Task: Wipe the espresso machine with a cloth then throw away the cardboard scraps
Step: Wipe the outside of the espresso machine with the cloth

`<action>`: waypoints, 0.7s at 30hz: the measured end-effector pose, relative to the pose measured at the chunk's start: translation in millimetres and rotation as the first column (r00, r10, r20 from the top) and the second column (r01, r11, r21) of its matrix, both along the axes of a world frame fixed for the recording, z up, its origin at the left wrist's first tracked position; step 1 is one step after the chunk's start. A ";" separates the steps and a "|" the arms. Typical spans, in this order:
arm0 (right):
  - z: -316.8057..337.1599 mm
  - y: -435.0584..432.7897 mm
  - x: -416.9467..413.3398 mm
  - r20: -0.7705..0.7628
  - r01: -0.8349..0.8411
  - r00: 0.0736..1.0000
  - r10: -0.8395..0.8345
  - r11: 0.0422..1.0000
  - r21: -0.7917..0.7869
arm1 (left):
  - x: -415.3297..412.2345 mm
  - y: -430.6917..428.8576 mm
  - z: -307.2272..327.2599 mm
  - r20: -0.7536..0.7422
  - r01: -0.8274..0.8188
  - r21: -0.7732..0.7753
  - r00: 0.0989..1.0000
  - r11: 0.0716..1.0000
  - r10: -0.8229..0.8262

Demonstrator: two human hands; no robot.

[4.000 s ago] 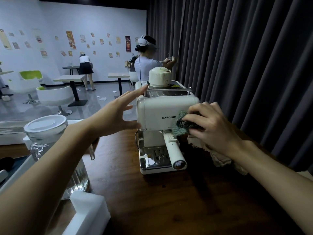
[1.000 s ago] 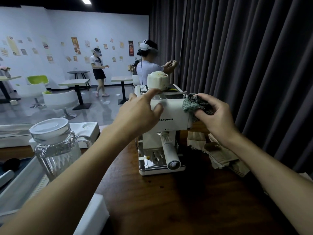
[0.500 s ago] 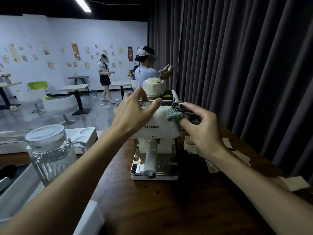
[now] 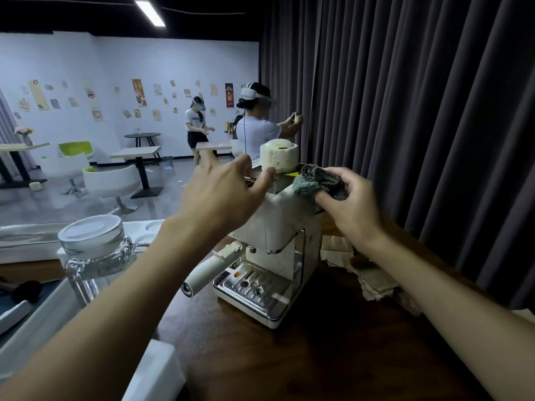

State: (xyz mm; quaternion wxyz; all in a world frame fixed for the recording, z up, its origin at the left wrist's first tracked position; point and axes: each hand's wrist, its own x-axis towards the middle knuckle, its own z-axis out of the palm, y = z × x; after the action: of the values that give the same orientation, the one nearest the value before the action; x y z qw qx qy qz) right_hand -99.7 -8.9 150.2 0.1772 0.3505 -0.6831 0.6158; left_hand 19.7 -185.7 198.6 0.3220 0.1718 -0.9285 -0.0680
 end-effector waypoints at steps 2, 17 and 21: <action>2.1 1.9 -13.6 0.002 -0.012 1.000 0.012 1.000 -0.014 | -2.6 3.8 -2.2 0.045 0.000 -0.035 0.999 0.999 0.001; 12.9 2.6 -62.5 0.455 -0.308 0.821 0.344 0.939 -0.155 | -14.8 7.7 -12.3 -0.042 -0.076 -0.048 0.996 0.996 0.074; 6.1 -1.5 -49.8 0.324 -0.270 0.899 0.296 0.955 -0.124 | -11.5 -12.2 -16.0 -0.169 0.024 0.110 0.986 0.994 -0.005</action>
State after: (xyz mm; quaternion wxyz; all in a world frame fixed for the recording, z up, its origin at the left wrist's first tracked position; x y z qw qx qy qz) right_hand -149.5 -10.4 156.3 -0.0212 0.3279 -0.6211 0.7115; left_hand 8.2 -197.9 182.7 0.3889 0.1763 -0.8939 -0.1366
